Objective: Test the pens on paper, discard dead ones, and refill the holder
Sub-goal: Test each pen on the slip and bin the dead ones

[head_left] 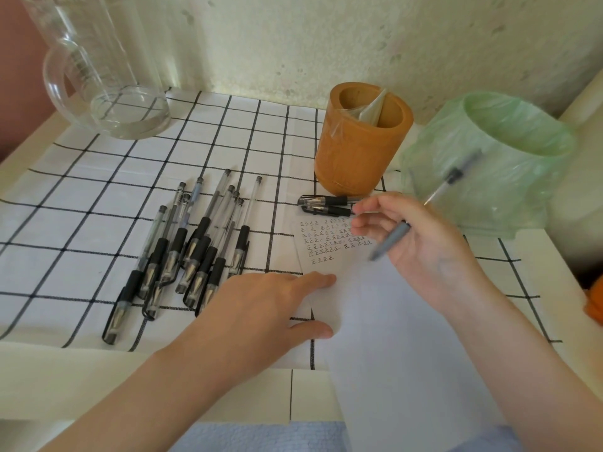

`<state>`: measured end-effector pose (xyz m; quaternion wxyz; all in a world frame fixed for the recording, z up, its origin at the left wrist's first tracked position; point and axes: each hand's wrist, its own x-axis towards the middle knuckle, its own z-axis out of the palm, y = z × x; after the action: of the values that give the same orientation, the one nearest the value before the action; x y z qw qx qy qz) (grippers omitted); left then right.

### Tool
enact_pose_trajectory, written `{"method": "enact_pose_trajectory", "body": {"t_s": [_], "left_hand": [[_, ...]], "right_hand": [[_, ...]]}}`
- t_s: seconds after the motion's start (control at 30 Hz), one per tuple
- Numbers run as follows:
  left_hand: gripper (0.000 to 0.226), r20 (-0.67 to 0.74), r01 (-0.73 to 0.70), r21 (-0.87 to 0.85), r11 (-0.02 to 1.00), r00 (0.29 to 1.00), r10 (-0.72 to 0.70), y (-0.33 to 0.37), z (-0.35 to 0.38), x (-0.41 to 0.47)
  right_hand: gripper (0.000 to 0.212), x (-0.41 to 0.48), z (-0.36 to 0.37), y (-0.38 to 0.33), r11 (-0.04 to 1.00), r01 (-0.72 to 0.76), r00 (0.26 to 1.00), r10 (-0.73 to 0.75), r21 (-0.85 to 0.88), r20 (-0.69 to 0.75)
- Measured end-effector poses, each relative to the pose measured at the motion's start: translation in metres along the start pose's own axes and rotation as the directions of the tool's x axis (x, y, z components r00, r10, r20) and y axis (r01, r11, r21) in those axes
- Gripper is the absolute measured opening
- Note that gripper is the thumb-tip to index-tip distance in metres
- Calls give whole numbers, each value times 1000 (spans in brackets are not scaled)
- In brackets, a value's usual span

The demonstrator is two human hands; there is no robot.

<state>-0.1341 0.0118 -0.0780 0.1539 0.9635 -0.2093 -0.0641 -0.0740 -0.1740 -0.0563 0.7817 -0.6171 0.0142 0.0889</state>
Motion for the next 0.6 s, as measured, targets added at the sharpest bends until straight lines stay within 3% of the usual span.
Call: {"method": "enact_pose_trajectory", "body": {"t_s": [0.07, 0.2, 0.3, 0.4, 0.5, 0.6], "left_hand": [[59, -9, -5, -4, 1000, 1000, 5, 0, 0, -1], [59, -14, -6, -10, 1000, 1000, 5, 0, 0, -1], [59, -14, -2, -18, 1000, 1000, 2, 0, 0, 0], [59, -9, -3, -27, 1000, 1000, 3, 0, 0, -1], [58, -6, -6, -24, 1000, 1000, 6, 0, 0, -1], [59, 1, -11, -18, 1000, 1000, 11, 0, 0, -1]], "right_hand": [[14, -2, -1, -5, 996, -10, 999, 7, 94, 32], [34, -3, -1, -12, 994, -62, 996, 57, 86, 69], [46, -2, -2, -12, 971, -152, 987, 140, 185, 80], [25, 1, -1, -10, 969, -100, 990, 74, 226, 119], [22, 2, -2, -14, 953, -78, 989, 36, 291, 146], [50, 1, -3, -20, 904, -193, 980, 155, 382, 128]]}}
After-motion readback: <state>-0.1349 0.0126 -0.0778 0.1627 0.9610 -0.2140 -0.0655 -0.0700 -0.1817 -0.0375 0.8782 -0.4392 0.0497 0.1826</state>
